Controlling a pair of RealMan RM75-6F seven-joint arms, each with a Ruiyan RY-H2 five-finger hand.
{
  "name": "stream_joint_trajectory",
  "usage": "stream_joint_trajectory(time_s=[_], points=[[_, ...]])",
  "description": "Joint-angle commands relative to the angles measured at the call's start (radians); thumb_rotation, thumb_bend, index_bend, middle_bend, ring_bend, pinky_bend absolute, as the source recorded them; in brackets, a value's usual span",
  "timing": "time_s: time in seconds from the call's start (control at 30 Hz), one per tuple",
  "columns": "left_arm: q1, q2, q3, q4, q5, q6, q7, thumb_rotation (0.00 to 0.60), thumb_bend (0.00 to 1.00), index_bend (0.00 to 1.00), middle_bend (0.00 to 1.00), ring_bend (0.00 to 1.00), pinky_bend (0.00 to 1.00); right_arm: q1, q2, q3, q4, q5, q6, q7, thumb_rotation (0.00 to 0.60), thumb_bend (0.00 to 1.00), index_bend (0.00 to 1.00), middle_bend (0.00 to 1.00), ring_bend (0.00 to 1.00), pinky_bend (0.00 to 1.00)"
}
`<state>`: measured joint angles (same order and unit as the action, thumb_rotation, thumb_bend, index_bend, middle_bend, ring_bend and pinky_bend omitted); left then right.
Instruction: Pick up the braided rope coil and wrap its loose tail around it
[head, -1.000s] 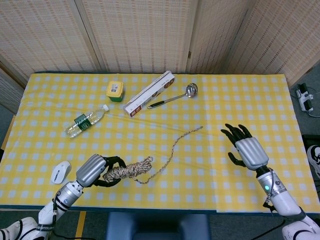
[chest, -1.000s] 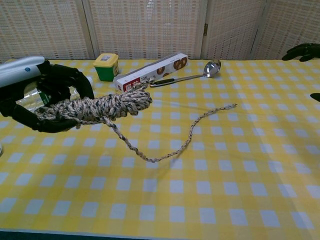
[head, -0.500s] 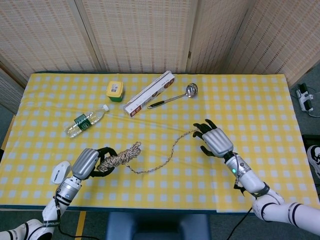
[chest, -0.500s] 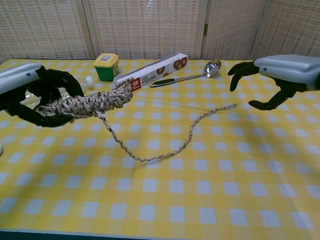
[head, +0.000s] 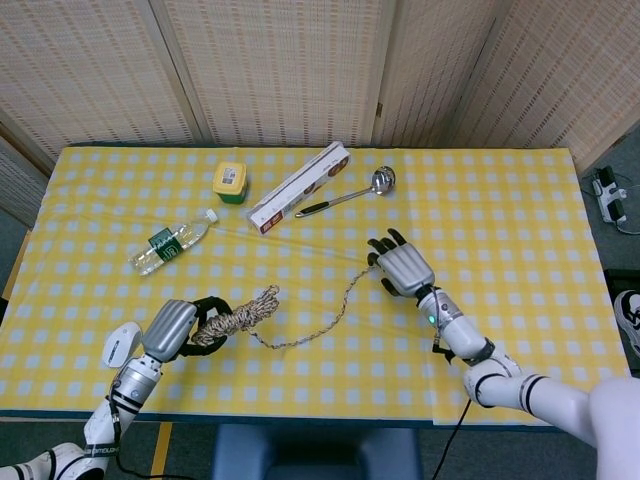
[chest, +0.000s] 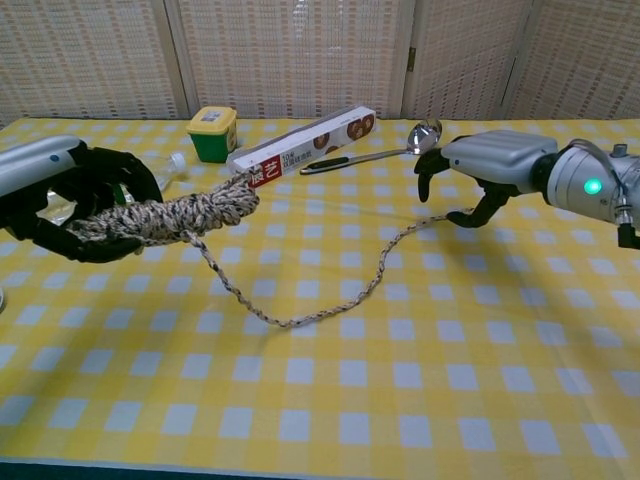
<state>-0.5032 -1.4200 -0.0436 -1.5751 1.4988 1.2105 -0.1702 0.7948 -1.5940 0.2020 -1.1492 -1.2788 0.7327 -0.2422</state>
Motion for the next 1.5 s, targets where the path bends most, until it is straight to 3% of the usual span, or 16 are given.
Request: stream_joint_trajectory(time_s=[0.03,0.5,1.5], points=[[0.0,0.001,-0.002,-0.003,-0.002,-0.002,0.003,0.6,0.63,0.72,0.73,0.7,0.79,0.033,-0.041,-0.001,0.06,0.023,-0.033,-0.005,0.6,0.46,0.37,0.17,0.17,0.06],[0.005,0.002,-0.013,-0.019,-0.012,-0.01,0.013,0.6,0.63,0.72,0.73,0.7,0.79,0.099,-0.164,-0.006,0.264,0.052,-0.084,0.022,0.6,0.46,0.43,0.17,0.17,0.06],[0.006,-0.012,-0.019,-0.003,-0.021,-0.034,0.005,0.6,0.63,0.72,0.73,0.69,0.79,0.116,-0.289,0.012,0.5,0.071,-0.068,0.091,0.6,0.46,0.46,0.21,0.18,0.07]])
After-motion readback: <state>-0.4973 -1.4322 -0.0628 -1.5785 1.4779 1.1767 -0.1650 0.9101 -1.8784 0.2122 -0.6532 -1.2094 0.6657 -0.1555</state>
